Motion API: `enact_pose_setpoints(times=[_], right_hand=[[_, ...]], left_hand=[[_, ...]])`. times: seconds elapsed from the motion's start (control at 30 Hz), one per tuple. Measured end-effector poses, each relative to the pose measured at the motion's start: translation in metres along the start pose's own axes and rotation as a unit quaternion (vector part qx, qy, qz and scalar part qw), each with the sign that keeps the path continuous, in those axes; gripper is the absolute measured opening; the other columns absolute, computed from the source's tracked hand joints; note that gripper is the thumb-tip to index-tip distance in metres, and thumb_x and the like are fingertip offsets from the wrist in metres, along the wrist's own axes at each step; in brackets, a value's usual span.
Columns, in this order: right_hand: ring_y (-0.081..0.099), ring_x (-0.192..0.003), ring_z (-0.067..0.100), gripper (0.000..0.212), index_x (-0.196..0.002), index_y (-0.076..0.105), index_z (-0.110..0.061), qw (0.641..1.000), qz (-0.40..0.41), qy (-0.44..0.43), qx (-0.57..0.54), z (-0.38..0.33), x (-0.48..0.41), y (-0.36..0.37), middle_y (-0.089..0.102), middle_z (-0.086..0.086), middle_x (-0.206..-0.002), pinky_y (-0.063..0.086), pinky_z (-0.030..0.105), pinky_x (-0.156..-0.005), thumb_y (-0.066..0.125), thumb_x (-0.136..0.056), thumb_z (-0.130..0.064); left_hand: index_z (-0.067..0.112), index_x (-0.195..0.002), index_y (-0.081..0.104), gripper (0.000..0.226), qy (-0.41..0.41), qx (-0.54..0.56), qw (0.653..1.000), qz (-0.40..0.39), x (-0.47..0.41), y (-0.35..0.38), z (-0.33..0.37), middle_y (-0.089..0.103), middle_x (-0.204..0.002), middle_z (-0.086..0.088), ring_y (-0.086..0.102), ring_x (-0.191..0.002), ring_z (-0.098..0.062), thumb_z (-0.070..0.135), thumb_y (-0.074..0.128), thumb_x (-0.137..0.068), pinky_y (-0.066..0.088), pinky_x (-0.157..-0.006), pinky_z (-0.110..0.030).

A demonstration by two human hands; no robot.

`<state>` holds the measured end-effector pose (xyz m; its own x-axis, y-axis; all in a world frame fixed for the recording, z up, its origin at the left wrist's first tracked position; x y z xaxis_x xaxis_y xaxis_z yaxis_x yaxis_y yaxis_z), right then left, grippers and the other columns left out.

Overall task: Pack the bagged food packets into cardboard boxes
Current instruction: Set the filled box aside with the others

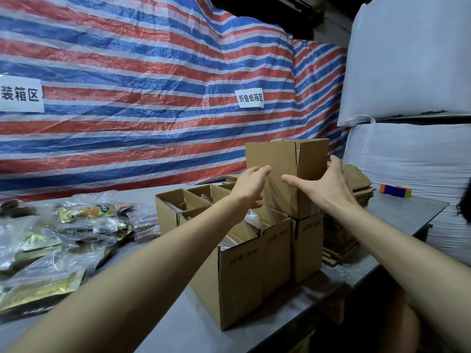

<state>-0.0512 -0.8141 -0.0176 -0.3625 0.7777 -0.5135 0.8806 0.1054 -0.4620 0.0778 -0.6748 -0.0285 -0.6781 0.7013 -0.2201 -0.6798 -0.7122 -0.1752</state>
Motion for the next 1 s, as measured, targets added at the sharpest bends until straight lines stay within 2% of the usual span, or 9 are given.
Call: enact_pose_setpoints(times=[0.1, 0.23, 0.33, 0.4, 0.47, 0.53, 0.73, 0.87, 1.0], right_hand=[[0.032, -0.146, 0.037, 0.131, -0.158, 0.007, -0.026, 1.0, 0.021, -0.008, 0.018, -0.013, 0.004, -0.005, 0.023, 0.012, -0.163, 0.037, 0.054, -0.109, 0.08, -0.06, -0.075], [0.032, -0.143, 0.038, 0.122, -0.156, 0.012, -0.024, 0.993, 0.081, -0.061, 0.054, -0.042, 0.018, -0.016, 0.024, 0.015, -0.159, 0.036, 0.056, -0.111, 0.083, -0.065, -0.067], [0.041, -0.133, 0.033, 0.095, -0.145, 0.033, -0.014, 0.965, 0.155, -0.204, 0.058, -0.079, 0.042, -0.021, 0.038, 0.016, -0.147, 0.036, 0.047, -0.109, 0.084, -0.074, -0.048], [0.049, -0.118, 0.027, 0.065, -0.129, 0.049, -0.012, 0.936, 0.167, -0.309, 0.03, -0.107, 0.065, -0.014, 0.05, 0.012, -0.13, 0.038, 0.032, -0.1, 0.081, -0.078, -0.035], [0.053, -0.101, 0.013, 0.036, -0.11, 0.058, -0.013, 0.921, 0.129, -0.366, -0.014, -0.133, 0.087, 0.004, 0.055, 0.006, -0.115, 0.034, 0.012, -0.093, 0.077, -0.082, -0.025], [0.053, -0.087, -0.002, 0.018, -0.096, 0.06, -0.017, 0.922, 0.049, -0.378, -0.066, -0.157, 0.107, 0.031, 0.057, -0.002, -0.107, 0.042, 0.004, -0.079, 0.074, -0.085, -0.021], [0.063, -0.072, 0.005, 0.015, -0.08, 0.063, -0.024, 0.905, -0.148, -0.359, -0.176, -0.233, 0.181, 0.12, 0.064, -0.011, -0.08, 0.055, 0.028, -0.062, 0.076, -0.086, -0.02], [0.066, -0.07, 0.003, 0.014, -0.076, 0.067, -0.029, 0.873, -0.248, -0.361, -0.212, -0.275, 0.238, 0.171, 0.069, -0.014, -0.073, 0.054, 0.022, -0.053, 0.077, -0.086, -0.031], [0.066, -0.068, 0.006, 0.015, -0.072, 0.07, -0.028, 0.825, -0.312, -0.408, -0.236, -0.314, 0.293, 0.203, 0.068, -0.022, -0.076, 0.05, 0.02, -0.053, 0.077, -0.085, -0.029]], left_hand=[[0.021, -0.155, 0.037, 0.055, 0.006, -0.003, 1.0, 0.002, 0.009, -0.013, 0.004, 0.046, -0.151, -0.01, 0.058, -0.119, -0.032, 0.046, 0.045, -0.106, 0.053, -0.097, -0.04], [0.021, -0.15, 0.044, 0.052, 0.019, -0.011, 1.0, 0.017, 0.029, -0.038, 0.012, 0.057, -0.132, -0.005, 0.061, -0.111, -0.026, 0.047, 0.047, -0.105, 0.054, -0.079, -0.03], [0.02, -0.145, 0.05, 0.046, 0.051, -0.015, 0.998, 0.028, 0.053, -0.062, 0.017, 0.06, -0.118, 0.002, 0.064, -0.105, -0.021, 0.043, 0.05, -0.105, 0.058, -0.082, -0.03], [0.019, -0.137, 0.056, 0.038, 0.08, -0.039, 0.995, 0.049, 0.074, -0.083, 0.019, 0.063, -0.122, 0.001, 0.065, -0.101, -0.014, 0.038, 0.054, -0.104, 0.055, -0.069, -0.019], [0.019, -0.121, 0.063, 0.025, 0.118, -0.084, 0.985, 0.09, 0.097, -0.111, 0.019, 0.068, -0.112, 0.002, 0.065, -0.096, -0.008, 0.034, 0.06, -0.101, 0.049, -0.063, -0.01], [0.019, -0.104, 0.069, 0.014, 0.146, -0.133, 0.971, 0.134, 0.121, -0.142, 0.018, 0.07, -0.099, 0.006, 0.066, -0.091, -0.006, 0.031, 0.065, -0.098, 0.047, -0.057, -0.008], [0.02, -0.077, 0.076, 0.016, 0.184, -0.241, 0.928, 0.218, 0.207, -0.255, 0.018, 0.073, -0.075, 0.008, 0.069, -0.073, -0.004, 0.031, 0.078, -0.089, 0.056, -0.066, -0.017], [0.017, -0.081, 0.074, 0.023, 0.16, -0.408, 0.86, 0.262, 0.268, -0.337, 0.008, 0.07, -0.081, 0.01, 0.065, -0.076, -0.008, 0.034, 0.069, -0.095, 0.054, -0.07, -0.03], [0.027, -0.108, 0.064, 0.016, 0.068, -0.648, 0.707, 0.275, 0.329, -0.424, -0.011, 0.062, -0.111, 0.008, 0.059, -0.102, -0.015, 0.038, 0.061, -0.097, 0.041, -0.089, -0.031]])
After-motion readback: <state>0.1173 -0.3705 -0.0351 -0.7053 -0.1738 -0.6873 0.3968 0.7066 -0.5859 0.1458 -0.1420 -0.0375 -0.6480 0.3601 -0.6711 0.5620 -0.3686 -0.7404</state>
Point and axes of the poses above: each hand's wrist, its own x-axis away from the middle knuckle, its own y-axis out of the palm, z = x × y, the point moved 6 cm from there along -x, towards the middle knuckle
